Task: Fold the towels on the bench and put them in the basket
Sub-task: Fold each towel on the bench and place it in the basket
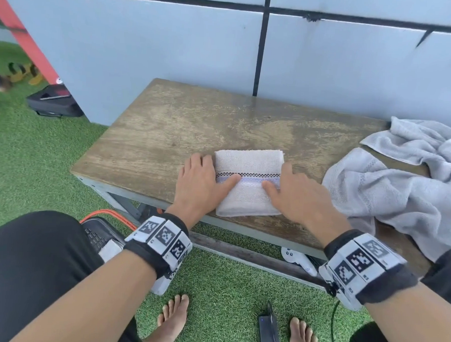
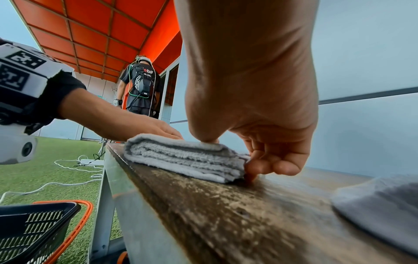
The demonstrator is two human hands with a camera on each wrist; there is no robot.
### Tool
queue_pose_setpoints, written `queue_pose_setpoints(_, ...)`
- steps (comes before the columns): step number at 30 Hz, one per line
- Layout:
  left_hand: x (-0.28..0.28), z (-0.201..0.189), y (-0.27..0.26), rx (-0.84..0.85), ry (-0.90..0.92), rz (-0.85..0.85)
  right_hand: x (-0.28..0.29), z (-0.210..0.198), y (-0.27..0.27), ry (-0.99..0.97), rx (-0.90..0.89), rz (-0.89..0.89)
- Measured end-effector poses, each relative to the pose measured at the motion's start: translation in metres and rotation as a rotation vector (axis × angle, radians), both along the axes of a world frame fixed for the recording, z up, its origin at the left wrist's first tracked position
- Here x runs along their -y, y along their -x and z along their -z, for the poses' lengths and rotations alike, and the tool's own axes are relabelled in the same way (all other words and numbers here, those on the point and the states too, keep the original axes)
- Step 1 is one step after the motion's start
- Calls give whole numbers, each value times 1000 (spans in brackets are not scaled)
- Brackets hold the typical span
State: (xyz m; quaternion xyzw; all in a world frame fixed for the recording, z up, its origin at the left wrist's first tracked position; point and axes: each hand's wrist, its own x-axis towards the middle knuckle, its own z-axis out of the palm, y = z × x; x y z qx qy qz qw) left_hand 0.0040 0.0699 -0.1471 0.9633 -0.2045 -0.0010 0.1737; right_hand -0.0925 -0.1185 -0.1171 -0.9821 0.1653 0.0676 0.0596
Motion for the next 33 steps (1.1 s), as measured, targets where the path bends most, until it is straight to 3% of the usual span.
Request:
queue_pose_setpoints(5,-8,-6,-1,-45,12,32,-8,0,3,-2,-17,-14)
queue_pose_setpoints(10,-13,-15,2,-177,266,42,-15,-6,6,4,-34,-46)
queue_pose_setpoints(15,-24,-22,11,-298,407,106,-22,-15,4,-26,-10,-44)
queue_pose_setpoints(22,-55,-40,15,-390,738,33,-32,-19,-12,-367,95,-3)
queue_pose_setpoints(27,-90,-43,19,-488,970,-66,-63,-35,-15,-732,45,17)
queue_pose_setpoints(33,-134,-39,27,-571,1124,-126,-96,-44,-15,-839,-4,-57)
